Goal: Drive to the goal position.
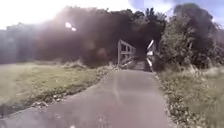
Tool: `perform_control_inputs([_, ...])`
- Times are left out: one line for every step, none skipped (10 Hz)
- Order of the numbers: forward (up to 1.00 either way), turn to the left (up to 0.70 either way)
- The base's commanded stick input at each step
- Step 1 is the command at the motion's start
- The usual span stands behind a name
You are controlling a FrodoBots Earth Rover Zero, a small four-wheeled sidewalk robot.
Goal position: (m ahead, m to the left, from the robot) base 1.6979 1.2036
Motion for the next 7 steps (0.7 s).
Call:
perform_control_inputs([0.0,0.0])
perform_control_inputs([0.0,0.0])
perform_control_inputs([0.0,0.0])
perform_control_inputs([0.0,0.0])
perform_control_inputs([0.0,0.0])
perform_control_inputs([0.0,0.0])
perform_control_inputs([0.0,0.0])
